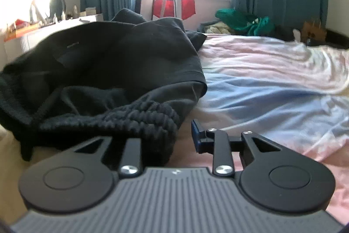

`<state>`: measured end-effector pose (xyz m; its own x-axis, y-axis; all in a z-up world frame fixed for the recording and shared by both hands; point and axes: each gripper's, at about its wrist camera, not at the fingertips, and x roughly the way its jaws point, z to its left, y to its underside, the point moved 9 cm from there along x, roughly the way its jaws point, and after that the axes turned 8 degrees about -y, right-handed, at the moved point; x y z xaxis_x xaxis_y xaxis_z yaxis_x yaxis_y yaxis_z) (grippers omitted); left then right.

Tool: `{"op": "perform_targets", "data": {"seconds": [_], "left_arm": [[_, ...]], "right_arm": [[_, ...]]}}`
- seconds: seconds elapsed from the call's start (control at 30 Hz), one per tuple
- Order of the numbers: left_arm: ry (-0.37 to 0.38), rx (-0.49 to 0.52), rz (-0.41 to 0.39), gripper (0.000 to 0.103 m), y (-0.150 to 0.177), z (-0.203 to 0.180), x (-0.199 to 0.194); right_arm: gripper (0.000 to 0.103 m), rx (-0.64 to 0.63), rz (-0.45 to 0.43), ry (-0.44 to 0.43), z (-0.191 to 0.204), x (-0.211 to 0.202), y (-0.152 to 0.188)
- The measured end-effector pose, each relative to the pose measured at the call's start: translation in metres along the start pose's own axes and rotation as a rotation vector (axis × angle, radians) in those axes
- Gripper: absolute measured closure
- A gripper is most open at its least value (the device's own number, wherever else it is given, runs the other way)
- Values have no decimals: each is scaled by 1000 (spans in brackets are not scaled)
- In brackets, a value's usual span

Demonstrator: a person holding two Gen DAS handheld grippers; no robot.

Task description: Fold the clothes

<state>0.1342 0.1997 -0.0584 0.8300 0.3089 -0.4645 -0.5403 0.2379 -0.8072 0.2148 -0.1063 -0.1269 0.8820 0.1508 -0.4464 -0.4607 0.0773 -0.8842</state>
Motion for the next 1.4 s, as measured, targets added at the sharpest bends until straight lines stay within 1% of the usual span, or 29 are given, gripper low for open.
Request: {"op": "perform_targets", "data": {"seconds": [0.03, 0.13, 0.23, 0.3, 0.4, 0.47, 0.5, 0.57, 0.67, 0.73, 0.83, 0.93, 1.03, 1.13, 1.17, 1.2, 1.23, 1.27, 1.3, 1.33, 1.37, 1.4], "left_arm": [[11, 25, -16, 17, 0, -6, -6], [53, 106, -69, 14, -1, -28, -23], [101, 188, -33, 11, 8, -51, -22], [129, 237, -10, 11, 15, -65, -20], [147, 343, -47, 11, 24, -86, -24], [141, 366, -69, 11, 26, -95, -24], [146, 364, -74, 11, 26, -99, -24], [167, 367, -83, 11, 26, -109, -24], [152, 383, -123, 11, 28, -124, -22], [147, 389, -161, 11, 26, -133, -21], [117, 431, -210, 11, 26, -148, -14], [90, 469, -269, 12, 22, -160, -8], [65, 502, -328, 16, 18, -173, -3], [11, 457, -365, 17, 4, -166, 0], [-12, 425, -366, 17, -2, -158, 2], [-38, 386, -362, 20, -9, -148, 4], [-49, 336, -351, 20, -15, -138, 7], [-54, 278, -338, 21, -20, -128, 10], [-53, 219, -327, 21, -24, -118, 12], [-50, 159, -318, 21, -29, -108, 14], [-56, 110, -311, 21, -33, -100, 15], [-69, 74, -302, 21, -36, -94, 15]], "right_arm": [[86, 21, -4, -4, -2, -3, 0], [86, 59, -46, -14, -5, -16, -9], [88, 66, -119, -34, -1, -35, -26], [88, 42, -177, -40, 4, -50, -38], [89, -51, -277, -2, 11, -72, -56], [89, -82, -325, 26, 9, -82, -64], [89, -90, -335, 39, 7, -84, -66], [89, -84, -316, 56, 1, -80, -62], [89, -65, -268, 64, -5, -70, -52], [89, -66, -251, 73, -7, -67, -49], [89, -80, -230, 87, -8, -63, -44], [89, -77, -186, 104, -12, -57, -36], [88, -62, -123, 128, -20, -47, -23], [88, -33, -57, 130, -26, -38, -8], [88, -23, -40, 127, -27, -36, -3], [88, -17, -25, 125, -27, -34, 1], [86, -15, -12, 124, -26, -33, 4], [82, -17, -5, 122, -25, -32, 6], [81, -23, -4, 118, -22, -32, 8], [75, -30, -2, 115, -18, -32, 9], [72, -39, -8, 108, -13, -33, 10], [71, -51, -20, 97, -7, -34, 9]]}}
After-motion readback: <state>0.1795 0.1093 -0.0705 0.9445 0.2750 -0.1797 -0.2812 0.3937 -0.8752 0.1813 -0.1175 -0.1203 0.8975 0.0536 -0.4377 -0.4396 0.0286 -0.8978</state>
